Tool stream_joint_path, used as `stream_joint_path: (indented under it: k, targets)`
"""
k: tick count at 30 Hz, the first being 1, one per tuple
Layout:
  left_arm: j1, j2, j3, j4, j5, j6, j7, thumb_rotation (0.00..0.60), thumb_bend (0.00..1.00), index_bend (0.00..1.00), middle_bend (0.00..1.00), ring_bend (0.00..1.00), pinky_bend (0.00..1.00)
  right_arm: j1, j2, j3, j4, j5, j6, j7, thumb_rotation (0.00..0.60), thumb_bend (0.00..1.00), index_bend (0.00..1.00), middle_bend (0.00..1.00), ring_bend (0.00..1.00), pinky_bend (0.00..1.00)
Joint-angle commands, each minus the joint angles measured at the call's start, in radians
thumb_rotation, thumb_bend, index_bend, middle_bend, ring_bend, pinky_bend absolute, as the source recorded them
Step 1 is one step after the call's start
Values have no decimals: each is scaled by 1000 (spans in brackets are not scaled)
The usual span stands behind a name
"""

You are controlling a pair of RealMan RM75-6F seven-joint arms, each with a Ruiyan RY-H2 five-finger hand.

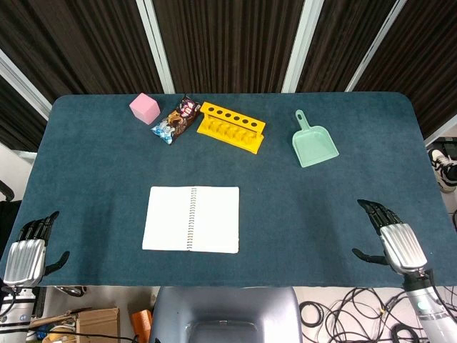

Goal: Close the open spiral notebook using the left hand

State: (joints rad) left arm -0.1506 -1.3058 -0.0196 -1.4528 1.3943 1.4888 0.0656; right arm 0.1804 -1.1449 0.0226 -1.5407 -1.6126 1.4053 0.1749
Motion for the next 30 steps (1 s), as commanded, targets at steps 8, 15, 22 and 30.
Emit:
stream_joint_path:
  k: [8,15,22,30]
  targets:
    - [-132,-42,-23,87,142,-88,69,600,340,142,216,175,184,-1,19,-2,-21,-15,18,-12,600,0,48,105,90,229]
    - [-306,-116,-46,221,253,-215,39,600,378,128,226,186,209,-10,32,-6,-49,-18,34,-30,600,0,49,105,90,229]
    - [-448,-278,-42,421,290,-340,-83,600,277,94,221,182,214,-21,37,-13,-59,-16,42,-39,600,0,48,105,90,229]
    - [-500,-407,-19,629,262,-424,-202,600,274,81,220,181,218,-37,51,-19,-83,-15,59,-59,600,0,49,105,90,229]
